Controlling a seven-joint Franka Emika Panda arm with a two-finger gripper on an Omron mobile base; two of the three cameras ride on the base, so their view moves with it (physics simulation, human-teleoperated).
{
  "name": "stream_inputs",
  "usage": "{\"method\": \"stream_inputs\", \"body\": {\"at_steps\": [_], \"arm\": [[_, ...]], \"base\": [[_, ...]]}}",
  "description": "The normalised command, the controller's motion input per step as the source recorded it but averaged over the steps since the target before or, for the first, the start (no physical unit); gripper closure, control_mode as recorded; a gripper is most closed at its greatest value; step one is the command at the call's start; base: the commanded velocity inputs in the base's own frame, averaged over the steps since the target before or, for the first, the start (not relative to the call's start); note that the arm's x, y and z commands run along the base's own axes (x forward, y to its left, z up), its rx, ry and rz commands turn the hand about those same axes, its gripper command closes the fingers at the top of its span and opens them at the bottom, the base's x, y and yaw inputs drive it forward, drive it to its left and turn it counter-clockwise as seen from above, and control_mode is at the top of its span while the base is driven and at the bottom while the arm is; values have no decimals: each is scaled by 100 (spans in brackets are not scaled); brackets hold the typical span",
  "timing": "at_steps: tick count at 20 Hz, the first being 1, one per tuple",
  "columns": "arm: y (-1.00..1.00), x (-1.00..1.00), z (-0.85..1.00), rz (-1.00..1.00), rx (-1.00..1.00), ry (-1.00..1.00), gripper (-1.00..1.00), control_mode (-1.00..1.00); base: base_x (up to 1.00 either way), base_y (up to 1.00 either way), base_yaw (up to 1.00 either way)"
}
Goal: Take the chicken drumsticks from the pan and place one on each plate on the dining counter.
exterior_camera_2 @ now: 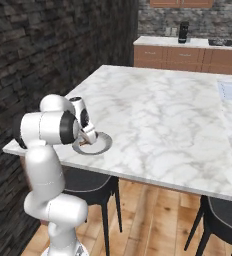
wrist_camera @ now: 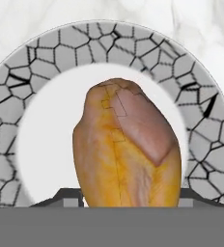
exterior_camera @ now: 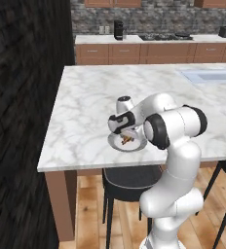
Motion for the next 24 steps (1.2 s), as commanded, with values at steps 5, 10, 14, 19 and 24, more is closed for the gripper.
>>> {"method": "stream_inputs", "body": {"at_steps": [5, 10, 14, 19, 24], "arm": [[0, 19, -24, 0, 0, 4, 100, -100], [0, 6, -8, 0, 0, 3, -100, -100], [0, 0, 2, 0, 0, 1, -100, -100], [-6, -4, 12, 0, 0, 0, -100, -100], [-10, -30, 46, 1, 0, -8, -100, -100]], "base": [[0, 0, 0], [0, 0, 0], [0, 0, 0], [0, 0, 0], [0, 0, 0]]}}
